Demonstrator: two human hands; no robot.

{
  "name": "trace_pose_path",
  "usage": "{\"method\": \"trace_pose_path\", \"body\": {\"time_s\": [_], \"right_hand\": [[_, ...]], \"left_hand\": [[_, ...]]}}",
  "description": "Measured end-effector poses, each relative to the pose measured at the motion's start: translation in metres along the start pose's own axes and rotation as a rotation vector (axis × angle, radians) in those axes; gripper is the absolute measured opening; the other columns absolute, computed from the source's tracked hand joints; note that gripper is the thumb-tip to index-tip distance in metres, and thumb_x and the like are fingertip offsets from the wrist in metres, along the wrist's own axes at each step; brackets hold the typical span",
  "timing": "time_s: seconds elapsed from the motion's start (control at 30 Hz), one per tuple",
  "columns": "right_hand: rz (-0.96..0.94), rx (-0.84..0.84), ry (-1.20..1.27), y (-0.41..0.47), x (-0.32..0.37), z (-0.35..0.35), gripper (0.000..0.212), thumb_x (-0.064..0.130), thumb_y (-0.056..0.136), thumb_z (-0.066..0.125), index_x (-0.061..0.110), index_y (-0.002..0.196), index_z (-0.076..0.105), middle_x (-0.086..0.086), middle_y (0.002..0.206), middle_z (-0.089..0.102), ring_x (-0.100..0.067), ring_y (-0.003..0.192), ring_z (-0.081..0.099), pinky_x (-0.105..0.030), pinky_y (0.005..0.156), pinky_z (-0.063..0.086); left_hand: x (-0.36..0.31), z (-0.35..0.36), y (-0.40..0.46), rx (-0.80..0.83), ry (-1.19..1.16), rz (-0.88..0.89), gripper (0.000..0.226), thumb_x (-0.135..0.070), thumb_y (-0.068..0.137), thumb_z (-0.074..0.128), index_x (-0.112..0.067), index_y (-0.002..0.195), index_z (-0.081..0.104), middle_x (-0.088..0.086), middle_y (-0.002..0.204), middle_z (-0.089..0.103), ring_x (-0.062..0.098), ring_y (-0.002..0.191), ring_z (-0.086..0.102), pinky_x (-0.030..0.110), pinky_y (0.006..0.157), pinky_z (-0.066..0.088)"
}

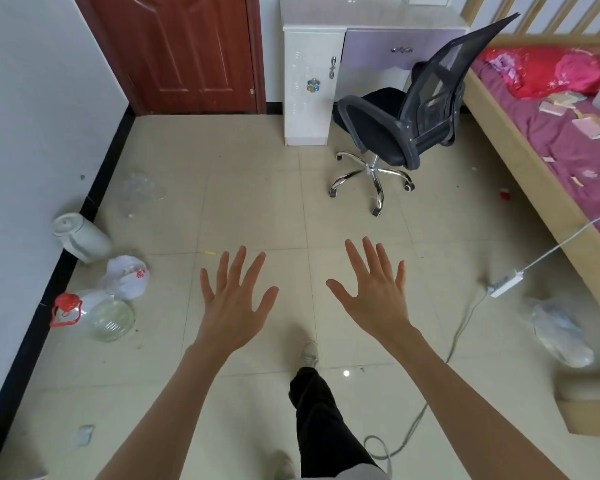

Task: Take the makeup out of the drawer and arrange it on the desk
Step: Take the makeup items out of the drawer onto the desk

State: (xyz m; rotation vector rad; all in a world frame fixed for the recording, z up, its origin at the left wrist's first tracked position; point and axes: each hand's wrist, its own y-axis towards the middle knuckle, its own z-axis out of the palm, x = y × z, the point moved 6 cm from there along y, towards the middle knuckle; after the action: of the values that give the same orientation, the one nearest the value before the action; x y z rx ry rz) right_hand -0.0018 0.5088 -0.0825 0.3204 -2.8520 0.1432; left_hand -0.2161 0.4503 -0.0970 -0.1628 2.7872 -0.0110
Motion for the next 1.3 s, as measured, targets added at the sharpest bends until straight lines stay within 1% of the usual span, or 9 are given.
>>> {"method": "trace_pose_path", "body": {"time_s": [0.13,0.33,0.47,0.63,0.77,0.9,1.03,1.17,1.3], "right_hand": [[-0.024,0.02,-0.027,0.088,-0.015,-0.008,0.074,0.065,0.089,0.03,0.035,0.148,-0.002,0.002,0.159,-0.005,-0.02,0.145,-0.009,-0.053,0.114,-0.005],[-0.063,-0.021,-0.076,0.21,-0.038,-0.043,0.074,0.065,0.089,0.03,0.034,0.149,0.0,0.001,0.159,-0.002,-0.02,0.146,-0.007,-0.053,0.114,-0.004],[-0.07,-0.011,-0.063,0.272,-0.043,-0.046,0.074,0.064,0.089,0.031,0.033,0.149,0.002,0.001,0.159,-0.001,-0.021,0.146,-0.006,-0.054,0.114,-0.002],[-0.064,0.011,-0.073,0.353,-0.051,-0.043,0.074,0.065,0.089,0.031,0.032,0.149,0.004,-0.001,0.159,0.001,-0.023,0.146,-0.004,-0.054,0.114,0.0],[-0.067,-0.001,-0.104,0.435,-0.055,-0.045,0.075,0.066,0.088,0.028,0.031,0.149,0.004,-0.002,0.159,0.001,-0.025,0.146,-0.003,-0.054,0.114,-0.001],[-0.043,-0.029,-0.135,0.529,-0.056,-0.053,0.074,0.066,0.088,0.029,0.031,0.149,0.008,-0.002,0.159,0.004,-0.025,0.146,0.002,-0.053,0.114,-0.001],[-0.025,-0.055,-0.104,0.618,-0.051,-0.067,0.073,0.064,0.089,0.033,0.031,0.149,0.009,-0.001,0.159,0.006,-0.024,0.146,0.001,-0.053,0.114,-0.002],[0.015,-0.062,-0.08,0.687,-0.053,-0.079,0.071,0.063,0.089,0.032,0.032,0.149,0.008,0.0,0.159,0.004,-0.023,0.146,-0.002,-0.05,0.114,-0.007],[0.067,-0.045,-0.059,0.753,-0.069,-0.084,0.072,0.063,0.09,0.032,0.032,0.149,0.005,0.0,0.159,0.001,-0.022,0.146,-0.005,-0.052,0.114,-0.006]], "left_hand": [[-0.007,-0.008,0.092,-0.018,0.038,-0.006,0.068,-0.061,0.086,0.015,-0.033,0.147,0.007,-0.002,0.157,-0.004,0.021,0.143,-0.013,0.054,0.113,-0.008],[-0.032,-0.028,0.22,-0.049,0.058,0.014,0.066,-0.064,0.089,0.014,-0.034,0.147,0.007,-0.002,0.157,-0.006,0.02,0.143,-0.015,0.052,0.112,-0.011],[-0.038,-0.025,0.284,-0.018,0.077,0.008,0.065,-0.059,0.089,0.019,-0.033,0.147,0.007,-0.002,0.157,-0.006,0.02,0.143,-0.015,0.054,0.113,-0.009],[-0.035,-0.013,0.363,0.027,0.061,0.025,0.066,-0.063,0.088,0.015,-0.034,0.147,0.008,-0.002,0.157,-0.005,0.021,0.143,-0.015,0.053,0.112,-0.01],[-0.025,-0.009,0.444,0.026,0.072,0.028,0.067,-0.062,0.086,0.014,-0.035,0.147,0.007,-0.003,0.157,-0.006,0.021,0.143,-0.014,0.053,0.111,-0.01],[-0.012,-0.013,0.543,0.028,0.083,0.047,0.067,-0.064,0.087,0.011,-0.035,0.147,0.006,-0.003,0.157,-0.008,0.021,0.143,-0.016,0.053,0.111,-0.011],[-0.009,-0.031,0.642,-0.001,0.104,0.087,0.066,-0.063,0.088,0.012,-0.035,0.147,0.007,-0.003,0.157,-0.007,0.021,0.143,-0.015,0.05,0.11,-0.014],[-0.015,-0.041,0.717,0.014,0.12,0.125,0.064,-0.059,0.089,0.017,-0.035,0.147,0.006,-0.003,0.157,-0.007,0.02,0.143,-0.015,0.05,0.111,-0.012],[-0.022,-0.034,0.785,0.066,0.142,0.149,0.061,-0.057,0.091,0.021,-0.036,0.147,0.004,-0.004,0.157,-0.009,0.02,0.143,-0.016,0.05,0.111,-0.013]]}}
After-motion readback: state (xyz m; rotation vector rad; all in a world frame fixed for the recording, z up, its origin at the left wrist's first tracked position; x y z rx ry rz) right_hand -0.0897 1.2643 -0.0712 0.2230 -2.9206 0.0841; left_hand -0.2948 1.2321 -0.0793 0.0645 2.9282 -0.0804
